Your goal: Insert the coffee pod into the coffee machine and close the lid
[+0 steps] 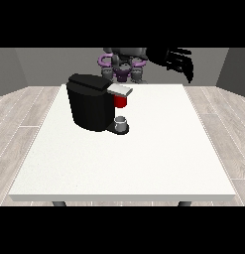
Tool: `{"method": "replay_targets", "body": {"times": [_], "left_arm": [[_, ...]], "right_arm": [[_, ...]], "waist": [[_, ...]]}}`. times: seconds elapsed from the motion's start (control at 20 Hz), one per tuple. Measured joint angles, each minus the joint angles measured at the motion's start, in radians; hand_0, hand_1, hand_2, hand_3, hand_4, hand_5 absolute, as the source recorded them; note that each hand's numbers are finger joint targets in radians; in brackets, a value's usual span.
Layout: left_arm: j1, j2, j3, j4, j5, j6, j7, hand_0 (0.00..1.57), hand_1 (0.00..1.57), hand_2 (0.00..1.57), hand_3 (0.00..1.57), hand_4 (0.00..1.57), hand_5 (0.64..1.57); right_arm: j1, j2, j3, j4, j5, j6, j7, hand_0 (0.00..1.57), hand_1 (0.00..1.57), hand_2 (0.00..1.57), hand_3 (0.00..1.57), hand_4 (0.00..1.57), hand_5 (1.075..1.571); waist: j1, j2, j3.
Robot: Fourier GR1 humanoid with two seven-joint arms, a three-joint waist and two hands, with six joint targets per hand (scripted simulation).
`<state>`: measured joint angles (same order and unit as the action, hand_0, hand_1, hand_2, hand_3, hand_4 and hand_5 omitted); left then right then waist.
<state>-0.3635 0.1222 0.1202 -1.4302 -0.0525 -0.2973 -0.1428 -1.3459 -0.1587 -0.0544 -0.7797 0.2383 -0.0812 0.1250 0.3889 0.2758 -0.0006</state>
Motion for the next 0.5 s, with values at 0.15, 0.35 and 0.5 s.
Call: {"method": "replay_targets", "body": {"times": [0.15,0.35,0.5], "left_arm": [[-0.014,0.006,0.0,-0.016,0.011,-0.009,0.008,0.0,0.0,0.0,0.0,0.31,1.571],[-0.036,0.009,-0.008,-0.032,0.021,-0.021,0.032,0.0,0.0,0.0,0.0,0.3,1.571],[-0.044,0.002,-0.016,-0.043,0.017,-0.013,0.038,0.0,0.0,0.0,0.0,0.35,1.571]], "right_arm": [[-0.002,0.002,-0.016,0.02,-0.004,-0.012,-0.033,0.0,0.0,0.0,0.0,0.0,1.571],[-0.027,0.007,-0.033,0.051,-0.007,-0.027,-0.044,0.0,0.0,0.0,0.0,0.1,1.571],[-0.046,-0.007,-0.048,0.069,-0.017,-0.01,-0.061,0.0,0.0,0.0,0.0,0.0,1.571]], "waist": [[0.014,0.026,0.0001],[0.038,0.044,0.0003],[0.038,0.06,0.0005]]}}
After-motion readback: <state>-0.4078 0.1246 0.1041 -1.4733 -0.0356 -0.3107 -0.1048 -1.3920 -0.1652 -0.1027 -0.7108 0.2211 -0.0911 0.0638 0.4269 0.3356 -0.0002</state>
